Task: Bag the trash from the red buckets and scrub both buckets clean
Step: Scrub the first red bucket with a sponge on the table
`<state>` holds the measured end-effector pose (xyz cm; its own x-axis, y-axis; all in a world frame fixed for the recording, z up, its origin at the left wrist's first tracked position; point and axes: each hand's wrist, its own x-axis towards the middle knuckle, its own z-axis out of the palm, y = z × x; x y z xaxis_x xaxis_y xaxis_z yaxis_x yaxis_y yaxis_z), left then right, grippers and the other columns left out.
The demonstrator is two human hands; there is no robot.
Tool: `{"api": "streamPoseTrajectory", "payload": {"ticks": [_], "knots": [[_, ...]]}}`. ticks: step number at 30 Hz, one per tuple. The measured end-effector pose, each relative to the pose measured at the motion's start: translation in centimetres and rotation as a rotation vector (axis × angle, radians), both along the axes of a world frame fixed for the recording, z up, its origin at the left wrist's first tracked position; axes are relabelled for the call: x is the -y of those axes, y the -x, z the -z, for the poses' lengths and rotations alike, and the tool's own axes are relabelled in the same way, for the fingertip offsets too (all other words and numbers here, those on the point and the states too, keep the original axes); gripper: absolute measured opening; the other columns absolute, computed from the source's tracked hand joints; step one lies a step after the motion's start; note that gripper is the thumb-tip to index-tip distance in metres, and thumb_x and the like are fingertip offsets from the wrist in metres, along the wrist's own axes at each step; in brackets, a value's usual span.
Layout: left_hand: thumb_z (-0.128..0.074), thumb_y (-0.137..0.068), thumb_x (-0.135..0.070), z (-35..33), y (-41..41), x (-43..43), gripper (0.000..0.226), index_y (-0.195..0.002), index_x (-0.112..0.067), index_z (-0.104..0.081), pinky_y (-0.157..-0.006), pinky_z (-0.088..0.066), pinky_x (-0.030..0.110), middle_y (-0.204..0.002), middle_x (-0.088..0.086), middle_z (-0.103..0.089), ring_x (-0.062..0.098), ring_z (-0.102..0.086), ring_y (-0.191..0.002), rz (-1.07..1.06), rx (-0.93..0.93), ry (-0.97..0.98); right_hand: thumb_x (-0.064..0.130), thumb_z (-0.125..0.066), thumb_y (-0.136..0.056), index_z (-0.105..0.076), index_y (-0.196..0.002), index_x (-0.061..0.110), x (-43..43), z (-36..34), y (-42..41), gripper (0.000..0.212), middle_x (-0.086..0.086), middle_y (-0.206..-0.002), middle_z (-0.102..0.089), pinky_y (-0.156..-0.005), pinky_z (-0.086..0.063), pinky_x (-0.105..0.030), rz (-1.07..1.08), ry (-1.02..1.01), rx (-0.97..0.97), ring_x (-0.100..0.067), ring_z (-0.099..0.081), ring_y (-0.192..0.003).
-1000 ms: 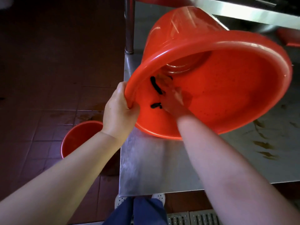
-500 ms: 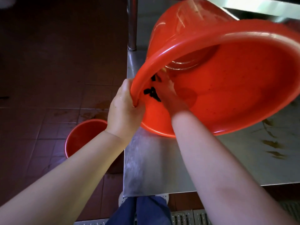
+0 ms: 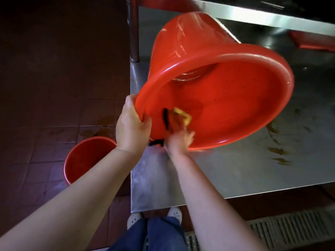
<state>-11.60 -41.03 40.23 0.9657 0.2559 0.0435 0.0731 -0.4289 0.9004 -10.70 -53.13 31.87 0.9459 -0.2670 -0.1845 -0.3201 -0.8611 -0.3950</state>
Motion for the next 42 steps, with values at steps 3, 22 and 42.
{"api": "streamPoseTrajectory", "payload": {"ticks": [3, 22, 42], "knots": [[-0.056, -0.085, -0.016, -0.6, 0.0, -0.1, 0.033, -0.109, -0.032, -0.039, -0.070, -0.050, 0.035, -0.094, -0.004, -0.059, 0.019, -0.061, -0.086, 0.019, 0.009, -0.014, 0.027, -0.049, -0.091, -0.035, -0.132, 0.055, -3.8, -1.7, 0.0, 0.052, 0.006, -0.152, -0.033, -0.103, -0.022, -0.025, -0.128, -0.703, 0.258, -0.008, -0.036, -0.132], [-0.056, -0.084, -0.011, -4.2, 0.4, -2.4, 0.033, -0.115, -0.016, -0.047, -0.067, -0.038, 0.028, -0.098, -0.003, -0.054, 0.014, -0.049, -0.079, 0.107, 0.109, -0.312, 0.027, -0.060, -0.078, -0.047, -0.129, 0.053, -5.1, -1.8, -1.3, 0.058, 0.008, -0.144, -0.043, -0.099, -0.047, -0.036, -0.036, -0.991, 0.094, -0.016, -0.047, -0.128], [-0.054, -0.083, -0.005, -3.6, -0.8, -2.2, 0.025, -0.107, -0.010, -0.052, -0.059, -0.037, 0.031, -0.085, -0.001, -0.050, 0.021, -0.049, -0.069, 0.134, 0.277, -0.446, 0.024, -0.055, -0.089, -0.031, -0.145, 0.038, -1.1, 0.6, -7.3, 0.062, 0.011, -0.154, -0.025, -0.112, -0.021, -0.045, -0.277, -0.488, 0.126, -0.019, -0.022, -0.142]]}}
